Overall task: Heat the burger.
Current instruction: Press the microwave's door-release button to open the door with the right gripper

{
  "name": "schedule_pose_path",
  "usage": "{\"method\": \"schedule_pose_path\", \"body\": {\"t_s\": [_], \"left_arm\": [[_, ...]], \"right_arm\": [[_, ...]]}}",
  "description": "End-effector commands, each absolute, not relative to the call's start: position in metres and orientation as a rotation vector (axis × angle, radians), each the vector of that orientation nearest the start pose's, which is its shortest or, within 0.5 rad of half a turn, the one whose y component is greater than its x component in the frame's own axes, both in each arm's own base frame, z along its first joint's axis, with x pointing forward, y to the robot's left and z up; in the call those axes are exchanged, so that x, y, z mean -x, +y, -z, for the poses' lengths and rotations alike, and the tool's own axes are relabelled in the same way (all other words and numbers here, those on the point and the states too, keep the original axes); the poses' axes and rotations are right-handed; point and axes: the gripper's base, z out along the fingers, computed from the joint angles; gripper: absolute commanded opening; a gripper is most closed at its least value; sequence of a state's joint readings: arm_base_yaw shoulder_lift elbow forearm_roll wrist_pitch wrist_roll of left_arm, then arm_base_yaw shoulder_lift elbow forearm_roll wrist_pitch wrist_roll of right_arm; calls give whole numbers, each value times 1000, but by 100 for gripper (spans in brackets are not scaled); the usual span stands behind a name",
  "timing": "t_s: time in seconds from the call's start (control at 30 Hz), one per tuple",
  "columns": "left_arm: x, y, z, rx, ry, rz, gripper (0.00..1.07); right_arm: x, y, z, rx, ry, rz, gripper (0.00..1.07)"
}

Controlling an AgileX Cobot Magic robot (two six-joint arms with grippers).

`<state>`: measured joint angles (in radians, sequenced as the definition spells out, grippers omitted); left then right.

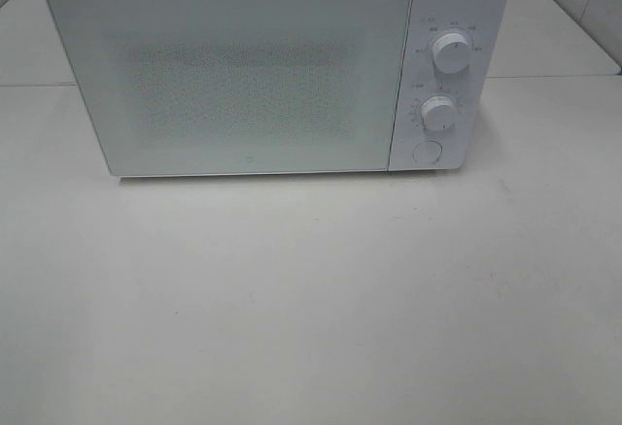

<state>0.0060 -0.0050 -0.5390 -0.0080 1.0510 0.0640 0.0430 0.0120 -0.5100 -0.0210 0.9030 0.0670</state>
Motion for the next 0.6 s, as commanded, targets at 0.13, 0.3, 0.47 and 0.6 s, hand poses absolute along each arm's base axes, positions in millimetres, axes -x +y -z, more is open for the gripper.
{"method": "schedule_pose_path", "body": {"t_s": [0.13,0.3,0.47,0.6], "left_arm": [[12,-1,-290,-52,1960,-37,98],[12,-1,-290,-52,1960,-37,98],[12,-1,-290,-52,1960,-37,98],[12,-1,-290,-52,1960,-37,98]], "right_arm": [[-15,-1,-308,-17,1798,-45,76],[-32,0,-317,-14,1742,-48,76],[-50,1,-324,-10,1714,-48,73],[-62,1,-326,-9,1712,-49,71]]}}
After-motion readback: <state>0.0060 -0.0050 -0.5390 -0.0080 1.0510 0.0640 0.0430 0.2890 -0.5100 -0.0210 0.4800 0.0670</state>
